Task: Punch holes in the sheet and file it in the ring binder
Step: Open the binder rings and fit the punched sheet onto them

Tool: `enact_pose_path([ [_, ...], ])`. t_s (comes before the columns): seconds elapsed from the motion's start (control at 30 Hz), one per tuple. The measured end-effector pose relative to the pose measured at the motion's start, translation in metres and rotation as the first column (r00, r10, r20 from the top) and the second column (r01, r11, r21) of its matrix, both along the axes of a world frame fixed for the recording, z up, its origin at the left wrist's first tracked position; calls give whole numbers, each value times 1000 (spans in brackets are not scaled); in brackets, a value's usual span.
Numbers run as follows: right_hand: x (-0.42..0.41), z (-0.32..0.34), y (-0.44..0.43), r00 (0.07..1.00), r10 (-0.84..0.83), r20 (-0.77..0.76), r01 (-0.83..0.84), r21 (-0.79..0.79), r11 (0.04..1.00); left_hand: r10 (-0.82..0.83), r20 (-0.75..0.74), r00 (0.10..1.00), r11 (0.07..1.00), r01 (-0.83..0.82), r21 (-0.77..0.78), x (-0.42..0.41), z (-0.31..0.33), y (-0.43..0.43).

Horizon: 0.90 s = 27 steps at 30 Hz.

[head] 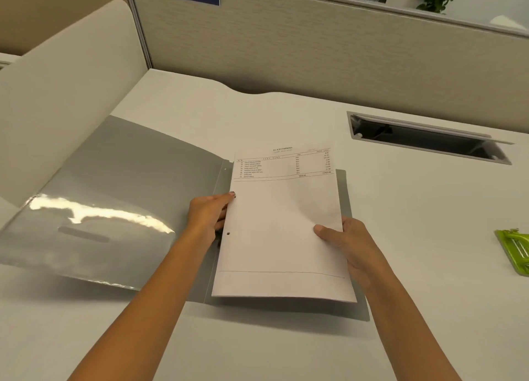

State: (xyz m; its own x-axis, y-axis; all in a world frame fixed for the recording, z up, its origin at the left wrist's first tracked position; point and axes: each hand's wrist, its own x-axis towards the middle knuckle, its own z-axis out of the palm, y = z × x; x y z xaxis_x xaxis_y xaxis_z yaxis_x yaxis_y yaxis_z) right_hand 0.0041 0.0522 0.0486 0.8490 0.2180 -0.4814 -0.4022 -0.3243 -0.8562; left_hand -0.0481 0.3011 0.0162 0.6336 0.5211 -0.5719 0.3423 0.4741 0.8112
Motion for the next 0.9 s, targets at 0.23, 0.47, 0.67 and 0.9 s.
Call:
enact_pose_path([
  [0.23, -1, 11, 2, 999, -26, 35, 27, -25, 999, 1, -12, 1000, 1000, -1, -4, 2, 4, -3],
  [0.47, 0, 17, 7, 999, -30, 41, 32, -52, 998, 19, -37, 999, 1000, -19, 3, 4, 6, -7],
  [0.67, 1, 15, 11, 999, -21, 37, 24, -70, 997, 12, -52, 999, 1000, -13, -24, 2, 2, -3],
  [0.9, 0, 21, 11, 999, -20, 47, 25, -96, 995, 7, -77, 997, 999, -11, -53, 6, 7, -4],
])
